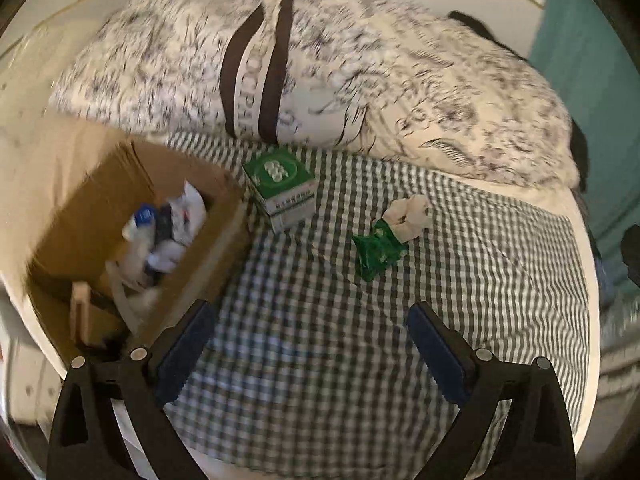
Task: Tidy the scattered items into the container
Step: 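Move the right gripper to the white lace tissue while the left approaches the green foil packet, then grasp the white lace tissue with the right gripper while the left grasps the green foil packet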
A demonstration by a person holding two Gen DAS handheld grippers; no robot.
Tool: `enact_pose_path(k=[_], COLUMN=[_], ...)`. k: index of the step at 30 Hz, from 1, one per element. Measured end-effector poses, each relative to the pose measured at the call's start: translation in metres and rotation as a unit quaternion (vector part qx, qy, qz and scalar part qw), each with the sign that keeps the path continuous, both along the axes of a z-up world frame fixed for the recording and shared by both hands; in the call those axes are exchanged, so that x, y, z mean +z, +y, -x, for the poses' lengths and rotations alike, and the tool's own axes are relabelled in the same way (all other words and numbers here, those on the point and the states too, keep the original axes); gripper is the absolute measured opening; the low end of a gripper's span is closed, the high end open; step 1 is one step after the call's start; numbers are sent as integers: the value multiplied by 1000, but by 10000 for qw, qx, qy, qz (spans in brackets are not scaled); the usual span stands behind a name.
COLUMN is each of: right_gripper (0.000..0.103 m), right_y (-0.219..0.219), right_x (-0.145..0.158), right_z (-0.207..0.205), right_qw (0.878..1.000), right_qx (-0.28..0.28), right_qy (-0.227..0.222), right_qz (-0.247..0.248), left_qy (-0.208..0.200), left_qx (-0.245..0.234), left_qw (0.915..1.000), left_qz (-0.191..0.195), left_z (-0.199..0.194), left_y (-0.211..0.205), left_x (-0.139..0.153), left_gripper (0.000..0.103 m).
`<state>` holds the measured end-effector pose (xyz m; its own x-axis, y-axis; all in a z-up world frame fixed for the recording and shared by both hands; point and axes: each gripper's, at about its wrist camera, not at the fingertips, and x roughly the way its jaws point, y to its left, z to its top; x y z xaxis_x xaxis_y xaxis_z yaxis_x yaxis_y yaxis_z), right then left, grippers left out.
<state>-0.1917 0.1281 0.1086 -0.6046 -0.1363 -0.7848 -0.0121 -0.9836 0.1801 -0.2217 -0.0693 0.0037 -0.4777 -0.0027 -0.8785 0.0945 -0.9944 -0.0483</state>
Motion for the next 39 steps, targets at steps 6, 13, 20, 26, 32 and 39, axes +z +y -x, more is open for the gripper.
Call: enact_pose_path(k=[6,13,20,26,32,39], right_gripper=[89,89,89,88,88,88], right_y=[18,24,19,10,-1,-12], right_x=[-32,-73,-105,-141,-184,-230], right_z=[39,75,113,146,181,221], right_qw=[9988,9969,9949,9921,9880,9835], right_qx=[446,595,749,835,859,913], right_qy=[-191,-499,-677,-928,-1272,-1535], right_qz=[-63,80,-30,-107,-155,-277], left_qy=[-318,-551,-631,-783,-907,-756], left_qx=[508,657,579,598,504,80], left_qw=[9982,9963,9962,9947,9942,9962], left_qz=[60,98,-137,-290,-295,-414], left_z=[16,36,66,93,122,146], left_y=[23,37,46,44,42,48], left_x=[-36,-66,-97,-134,-164,-195], left_gripper=[100,100,100,100,100,100])
